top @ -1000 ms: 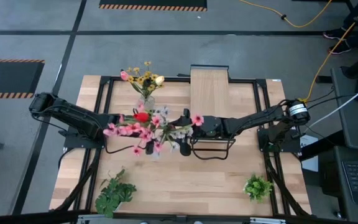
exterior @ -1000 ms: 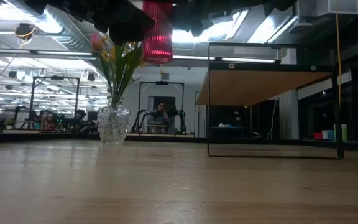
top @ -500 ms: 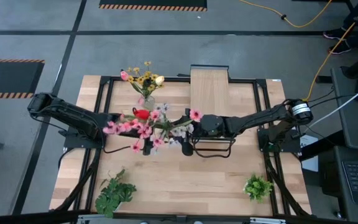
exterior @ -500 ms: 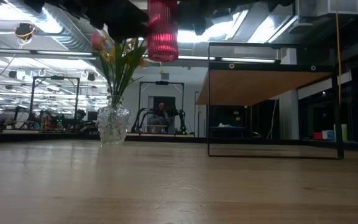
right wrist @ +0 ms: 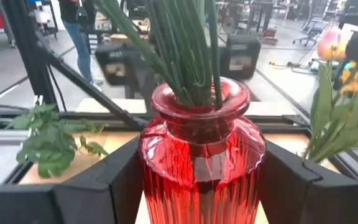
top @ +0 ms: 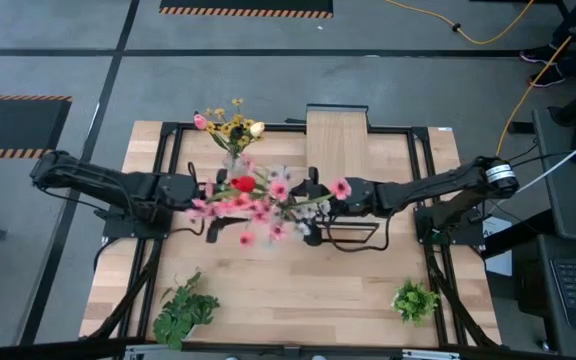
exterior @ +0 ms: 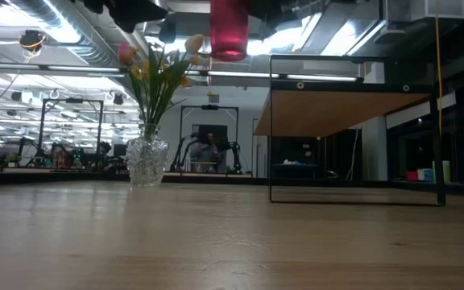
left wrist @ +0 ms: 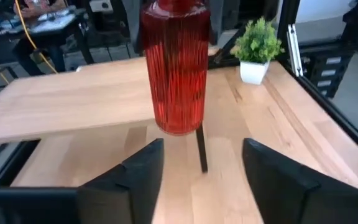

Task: Pick and place flowers into a vace then onto a shelf
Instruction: Put the red vase on the shelf

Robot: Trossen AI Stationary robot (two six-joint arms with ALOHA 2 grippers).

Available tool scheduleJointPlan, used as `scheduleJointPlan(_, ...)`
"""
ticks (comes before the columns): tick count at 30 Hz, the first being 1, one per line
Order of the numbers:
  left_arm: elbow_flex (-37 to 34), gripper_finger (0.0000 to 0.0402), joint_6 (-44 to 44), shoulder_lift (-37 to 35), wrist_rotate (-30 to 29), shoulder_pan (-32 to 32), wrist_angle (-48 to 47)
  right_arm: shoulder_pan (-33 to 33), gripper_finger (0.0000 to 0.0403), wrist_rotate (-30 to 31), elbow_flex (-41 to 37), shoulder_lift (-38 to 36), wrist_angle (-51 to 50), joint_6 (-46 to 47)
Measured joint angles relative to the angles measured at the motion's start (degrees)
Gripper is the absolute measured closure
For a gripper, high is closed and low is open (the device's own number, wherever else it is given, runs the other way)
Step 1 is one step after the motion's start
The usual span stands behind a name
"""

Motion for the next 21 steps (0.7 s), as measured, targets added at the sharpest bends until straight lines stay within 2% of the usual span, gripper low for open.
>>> scheduleJointPlan(4,0.0,0.0245,1.0,-1.5,0.0,0.0,-1.7,-0.7,0.0161,0.0,-3.3,-3.3,-0.4,-0.6)
scheduleJointPlan(9,-0.1,0.0334,2.4,-1.5,-0.1,0.2,-2.0,-1.5,0.0161,1.0,-7.3,-9.8,0.3,-2.7)
scheduleJointPlan(12,-2.3,0.0387,3.4,-1.6,-0.2,0.6,1.5,-2.3,0.0161,1.0,-9.9,-14.0,0.3,-3.2)
scheduleJointPlan(21,-13.0,0.0400,1.0,-3.3,1.5,5.1,10.8,-9.2,0.0161,0.0,-17.8,-21.4,0.1,-1.6)
